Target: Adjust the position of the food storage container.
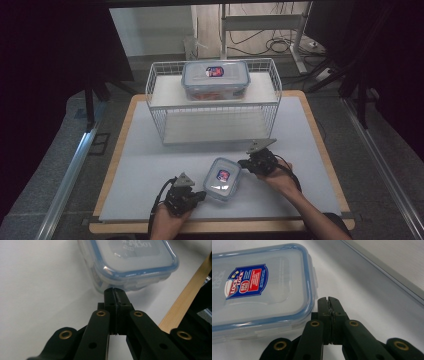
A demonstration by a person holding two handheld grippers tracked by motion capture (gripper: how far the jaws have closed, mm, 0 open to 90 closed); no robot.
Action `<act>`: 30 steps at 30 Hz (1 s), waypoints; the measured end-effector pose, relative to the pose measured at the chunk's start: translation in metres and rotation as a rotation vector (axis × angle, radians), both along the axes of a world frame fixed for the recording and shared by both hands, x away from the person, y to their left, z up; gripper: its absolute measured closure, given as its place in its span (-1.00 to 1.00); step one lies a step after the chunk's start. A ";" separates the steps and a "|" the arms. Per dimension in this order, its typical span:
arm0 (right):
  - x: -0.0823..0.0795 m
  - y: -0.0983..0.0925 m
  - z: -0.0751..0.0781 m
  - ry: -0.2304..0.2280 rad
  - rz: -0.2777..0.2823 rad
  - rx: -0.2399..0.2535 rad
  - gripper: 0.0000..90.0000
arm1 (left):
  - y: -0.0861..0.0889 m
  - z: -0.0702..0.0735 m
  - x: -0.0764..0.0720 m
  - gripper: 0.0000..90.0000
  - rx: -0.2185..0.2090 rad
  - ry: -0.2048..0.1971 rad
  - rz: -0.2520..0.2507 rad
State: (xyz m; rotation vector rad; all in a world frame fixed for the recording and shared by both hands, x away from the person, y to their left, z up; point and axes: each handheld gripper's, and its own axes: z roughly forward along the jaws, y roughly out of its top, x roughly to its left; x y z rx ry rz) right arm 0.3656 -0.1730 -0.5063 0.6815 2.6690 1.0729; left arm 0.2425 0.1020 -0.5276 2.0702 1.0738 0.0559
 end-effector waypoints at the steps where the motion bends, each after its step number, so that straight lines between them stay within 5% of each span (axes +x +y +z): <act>1: -0.001 -0.001 -0.001 0.005 -0.001 0.000 0.99 | -0.001 0.000 0.001 0.99 -0.001 0.008 0.004; 9: -0.007 -0.013 0.001 0.030 -0.028 0.015 0.99 | -0.001 -0.001 0.019 0.99 0.055 0.000 0.038; 14: -0.017 -0.019 0.002 0.038 -0.038 0.014 0.99 | 0.004 -0.003 0.034 0.99 0.041 0.013 0.073; 25: -0.040 -0.024 0.004 0.055 -0.066 0.021 0.97 | 0.001 -0.002 0.069 0.99 0.096 0.013 0.090; 30: -0.052 -0.025 0.000 0.093 -0.052 0.014 0.93 | -0.007 -0.006 0.076 0.99 0.069 0.006 0.103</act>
